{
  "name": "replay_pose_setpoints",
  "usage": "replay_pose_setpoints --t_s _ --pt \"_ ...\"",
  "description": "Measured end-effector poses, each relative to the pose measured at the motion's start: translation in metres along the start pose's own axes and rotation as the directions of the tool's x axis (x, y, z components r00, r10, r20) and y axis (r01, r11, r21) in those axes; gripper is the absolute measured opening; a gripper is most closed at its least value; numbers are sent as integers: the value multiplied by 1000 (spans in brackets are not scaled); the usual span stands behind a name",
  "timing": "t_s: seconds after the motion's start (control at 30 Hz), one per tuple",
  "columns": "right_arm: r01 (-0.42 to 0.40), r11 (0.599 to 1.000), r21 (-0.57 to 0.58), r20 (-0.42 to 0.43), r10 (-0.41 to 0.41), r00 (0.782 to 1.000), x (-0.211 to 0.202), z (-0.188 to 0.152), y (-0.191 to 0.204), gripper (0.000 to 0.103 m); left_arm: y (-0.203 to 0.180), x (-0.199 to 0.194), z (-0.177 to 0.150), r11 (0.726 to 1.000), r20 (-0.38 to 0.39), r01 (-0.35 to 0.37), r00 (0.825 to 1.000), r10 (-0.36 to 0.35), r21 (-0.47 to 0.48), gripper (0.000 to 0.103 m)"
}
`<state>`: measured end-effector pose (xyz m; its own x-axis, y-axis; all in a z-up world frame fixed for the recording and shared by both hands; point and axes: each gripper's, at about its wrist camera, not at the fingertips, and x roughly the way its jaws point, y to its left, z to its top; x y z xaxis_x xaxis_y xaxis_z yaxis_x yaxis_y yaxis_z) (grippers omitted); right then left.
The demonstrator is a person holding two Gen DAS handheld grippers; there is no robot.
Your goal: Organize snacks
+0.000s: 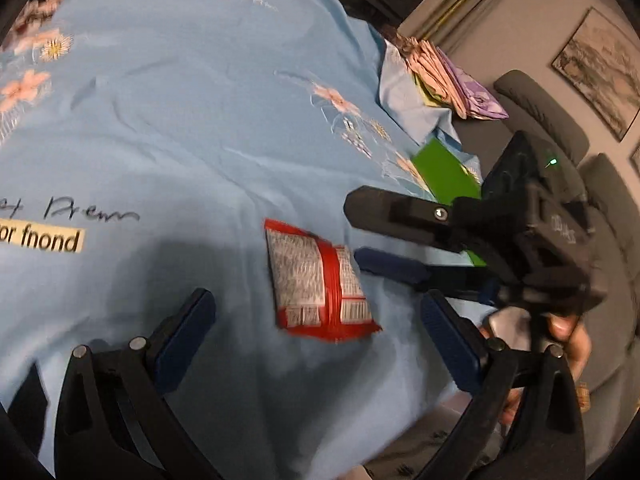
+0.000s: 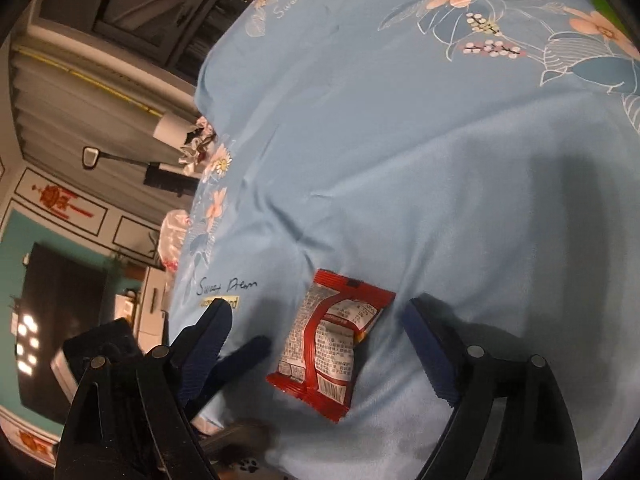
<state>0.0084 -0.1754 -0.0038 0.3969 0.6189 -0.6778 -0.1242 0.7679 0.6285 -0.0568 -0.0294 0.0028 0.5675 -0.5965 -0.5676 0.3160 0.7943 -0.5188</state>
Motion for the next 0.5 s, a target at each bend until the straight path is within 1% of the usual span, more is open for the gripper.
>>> replay_pose_setpoints --t_s 0.07,0.1,0.13,0.2,0.27,0.33,0.4,0.47,0.5 --pt "-10 1000 -8 -6 10 1000 -1 -2 -2 88 -1 7 -2 998 13 62 998 -62 -18 102" --pt "-11 1000 -15 -3 11 1000 0 -3 -2 88 -3 8 -3 997 34 76 997 -75 -27 101" --pt "-8 1000 -22 -1 8 1000 0 -4 -1 88 -5 9 -3 996 34 81 996 -81 -22 101" --pt "7 999 -48 -8 -7 1000 0 -5 0 88 -12 14 -3 995 -2 95 995 -95 10 100" --pt "19 998 -57 -13 -20 1000 -1 -5 1 87 -14 16 -2 997 -9 73 997 -73 24 95" --pt "31 998 -63 -17 -32 999 4 -4 3 81 -13 19 0 998 2 56 998 -56 6 86" --pt "58 996 -75 -25 -60 998 6 -2 5 76 -10 18 0 999 -1 51 999 -51 -12 79" --pt "69 995 -70 -27 -71 997 5 -2 2 70 -7 17 1 998 -15 54 998 -54 -18 77" --pt "78 995 -62 -24 -80 997 5 -2 0 63 -8 17 2 999 -18 53 998 -53 -14 74"
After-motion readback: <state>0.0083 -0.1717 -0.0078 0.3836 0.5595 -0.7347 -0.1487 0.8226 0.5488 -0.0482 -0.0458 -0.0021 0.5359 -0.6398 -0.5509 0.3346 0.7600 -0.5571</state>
